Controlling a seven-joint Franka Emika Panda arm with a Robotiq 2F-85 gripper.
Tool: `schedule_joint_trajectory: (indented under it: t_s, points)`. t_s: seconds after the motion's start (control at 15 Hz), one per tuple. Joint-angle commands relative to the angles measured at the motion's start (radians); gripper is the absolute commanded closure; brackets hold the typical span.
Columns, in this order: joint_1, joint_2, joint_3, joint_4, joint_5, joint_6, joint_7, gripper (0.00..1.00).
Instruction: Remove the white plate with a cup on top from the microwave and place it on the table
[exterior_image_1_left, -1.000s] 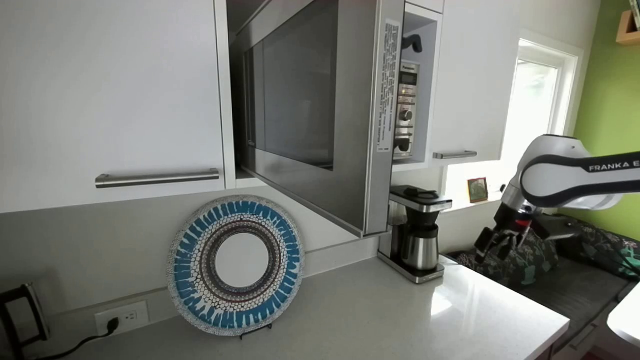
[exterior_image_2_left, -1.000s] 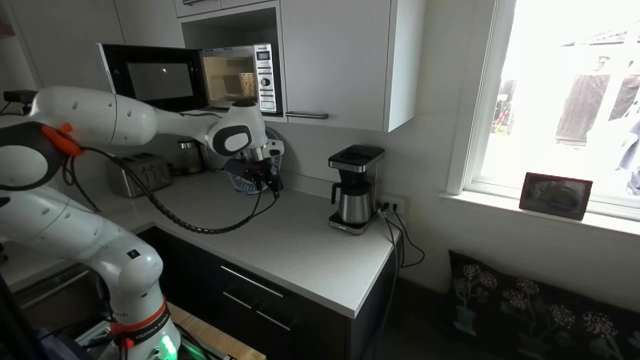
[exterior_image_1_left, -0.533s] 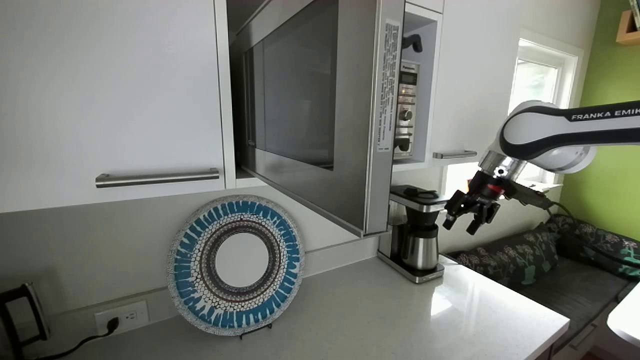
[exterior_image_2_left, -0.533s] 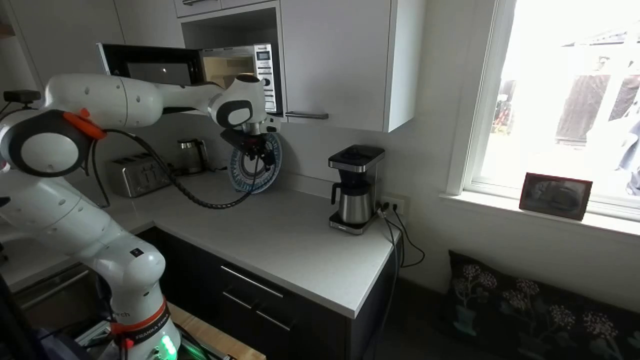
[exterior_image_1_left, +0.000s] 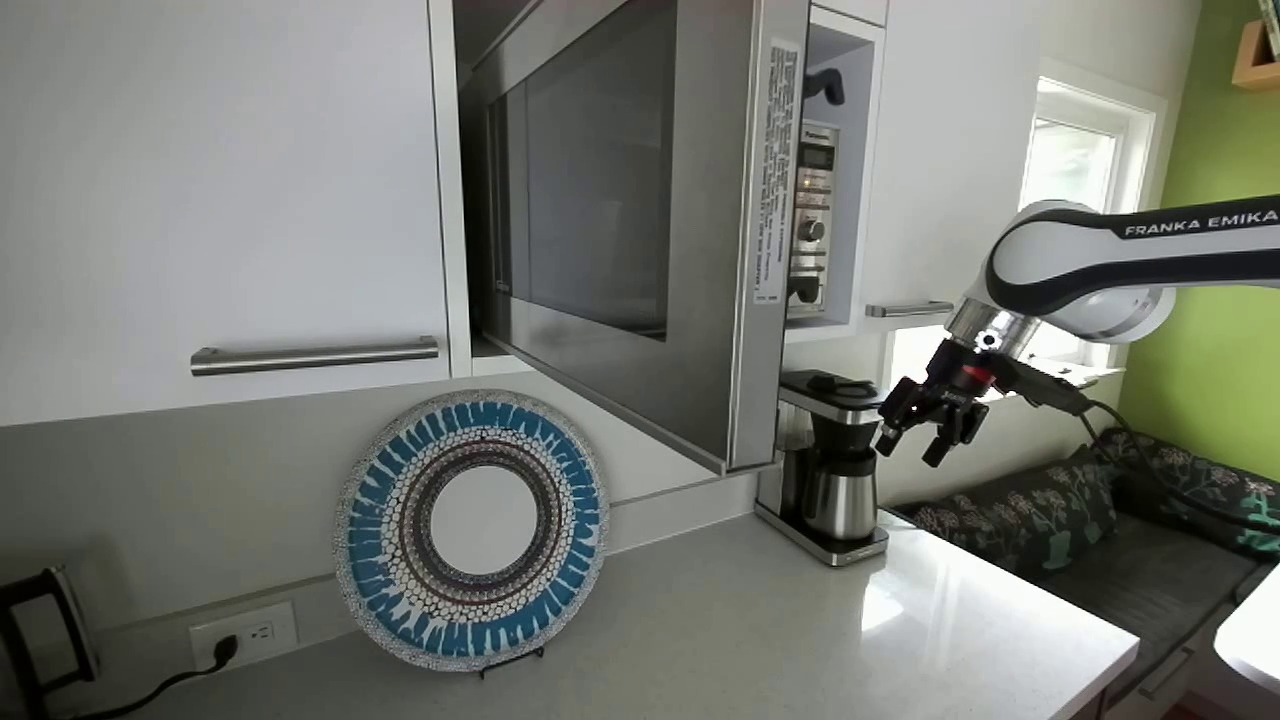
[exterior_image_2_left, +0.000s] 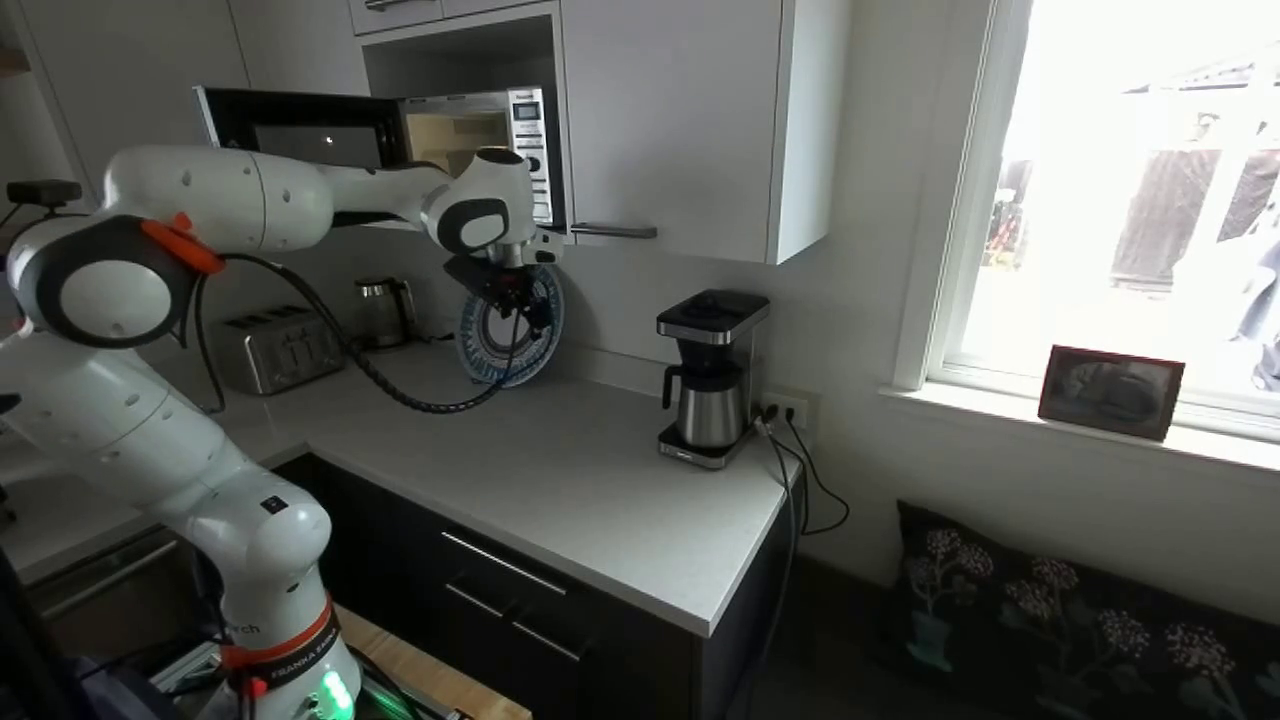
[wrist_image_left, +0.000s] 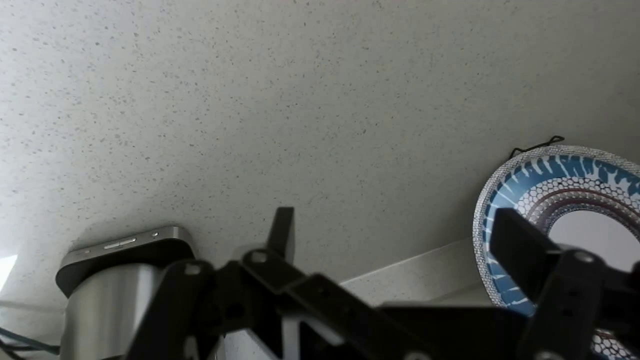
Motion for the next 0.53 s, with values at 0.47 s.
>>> schedule_joint_trajectory:
  t_s: [0.47]
  points:
    - [0.013, -0.052, 0.013, -0.015, 0.073, -0.046, -0.007, 0.00]
